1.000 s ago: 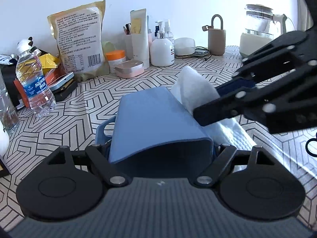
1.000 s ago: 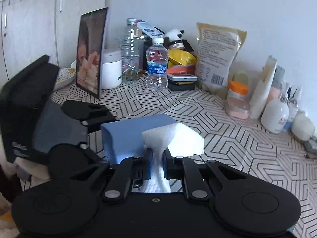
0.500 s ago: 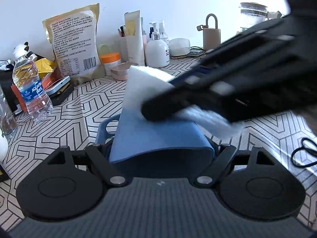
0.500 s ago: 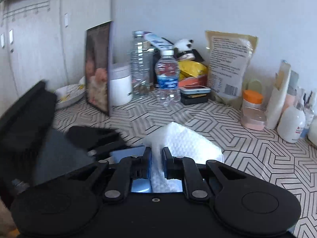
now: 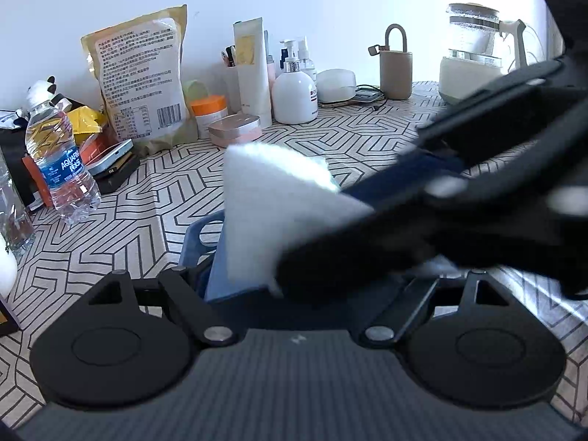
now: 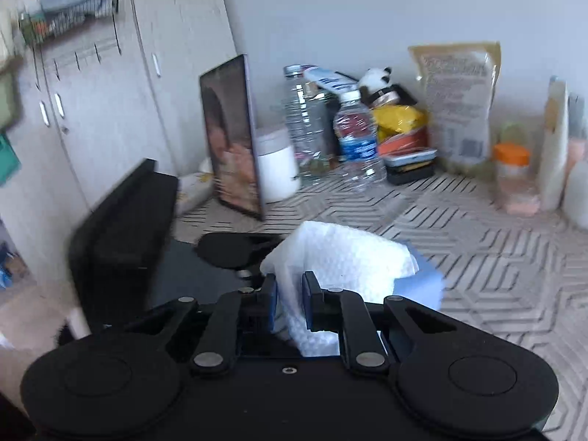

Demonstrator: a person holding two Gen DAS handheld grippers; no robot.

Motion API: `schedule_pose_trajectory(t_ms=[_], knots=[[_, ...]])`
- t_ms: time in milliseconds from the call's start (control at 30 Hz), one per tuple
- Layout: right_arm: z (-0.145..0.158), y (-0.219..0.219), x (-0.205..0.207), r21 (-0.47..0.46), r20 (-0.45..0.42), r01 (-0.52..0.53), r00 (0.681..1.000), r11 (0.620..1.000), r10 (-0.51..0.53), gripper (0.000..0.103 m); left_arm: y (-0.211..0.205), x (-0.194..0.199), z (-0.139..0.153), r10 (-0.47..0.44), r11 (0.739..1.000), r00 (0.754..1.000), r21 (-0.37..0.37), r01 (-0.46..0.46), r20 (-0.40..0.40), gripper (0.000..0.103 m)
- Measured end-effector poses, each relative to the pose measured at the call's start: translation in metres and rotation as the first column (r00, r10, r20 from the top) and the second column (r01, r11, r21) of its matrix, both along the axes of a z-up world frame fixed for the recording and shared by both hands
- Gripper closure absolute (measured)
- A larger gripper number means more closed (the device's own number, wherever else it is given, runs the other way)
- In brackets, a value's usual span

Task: Clean container
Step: 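Hold the container with the left tool while the right tool wipes its outer wall, then lower the container onto the table and open the left tool while the right tool drops the cloth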

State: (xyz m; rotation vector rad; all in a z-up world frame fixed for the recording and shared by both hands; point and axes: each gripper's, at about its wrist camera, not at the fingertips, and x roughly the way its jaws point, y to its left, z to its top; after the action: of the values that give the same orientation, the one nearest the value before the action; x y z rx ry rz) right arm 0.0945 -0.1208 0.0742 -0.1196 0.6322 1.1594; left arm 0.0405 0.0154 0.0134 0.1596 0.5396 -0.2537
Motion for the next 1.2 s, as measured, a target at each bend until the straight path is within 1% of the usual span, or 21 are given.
schedule_pose_trajectory(t_ms=[233, 333, 400, 600, 667, 800, 933, 1033, 1133, 1200], knots=[[-0.003, -0.010, 0.007, 0.028, -0.024, 0.030, 0.999, 0.999, -0.029, 0.085, -0.001, 0.003, -0.001, 0.028, 0.999, 1.000, 0.030, -0.028, -0.003, 0.022], [-0.009, -0.020, 0.026, 0.068, -0.080, 0.064, 0.995, 0.996, -0.059, 0.086, -0.006, 0.002, -0.002, 0.046, 0.997, 0.999, 0.069, -0.047, 0.004, 0.021], [-0.012, -0.025, 0.033, 0.074, -0.089, 0.088, 0.993, 0.993, -0.081, 0.085, -0.006, 0.002, -0.002, 0.069, 0.994, 0.998, 0.090, -0.070, 0.008, 0.021], [-0.018, -0.034, 0.036, 0.067, -0.085, 0.135, 0.988, 0.989, -0.129, 0.085, -0.003, 0.004, -0.001, 0.084, 0.993, 0.996, 0.079, -0.084, 0.003, 0.020], [-0.019, -0.035, 0.036, 0.046, -0.061, 0.160, 0.986, 0.986, -0.157, 0.085, -0.003, 0.004, -0.001, 0.096, 0.992, 0.995, 0.085, -0.096, 0.004, 0.020], [-0.024, -0.039, 0.041, 0.005, -0.044, 0.211, 0.977, 0.977, -0.211, 0.085, -0.005, 0.006, -0.001, 0.134, 0.986, 0.991, 0.095, -0.134, 0.005, 0.021], [-0.031, -0.040, 0.049, -0.048, -0.017, 0.267, 0.963, 0.962, -0.268, 0.085, -0.005, 0.009, -0.001, 0.183, 0.981, 0.983, 0.065, -0.183, -0.001, 0.022], [-0.037, -0.037, 0.055, -0.078, -0.007, 0.278, 0.960, 0.957, -0.279, 0.085, -0.008, 0.015, -0.001, 0.213, 0.974, 0.977, 0.072, -0.213, -0.001, 0.022], [-0.042, -0.032, 0.060, -0.101, -0.010, 0.274, 0.961, 0.956, -0.276, 0.085, -0.011, 0.028, 0.000, 0.239, 0.970, 0.971, 0.049, -0.238, -0.006, 0.022], [-0.044, -0.029, 0.064, -0.112, -0.010, 0.267, 0.963, 0.957, -0.270, 0.085, -0.011, 0.039, 0.000, 0.276, 0.961, 0.961, 0.025, -0.275, -0.013, 0.022]])
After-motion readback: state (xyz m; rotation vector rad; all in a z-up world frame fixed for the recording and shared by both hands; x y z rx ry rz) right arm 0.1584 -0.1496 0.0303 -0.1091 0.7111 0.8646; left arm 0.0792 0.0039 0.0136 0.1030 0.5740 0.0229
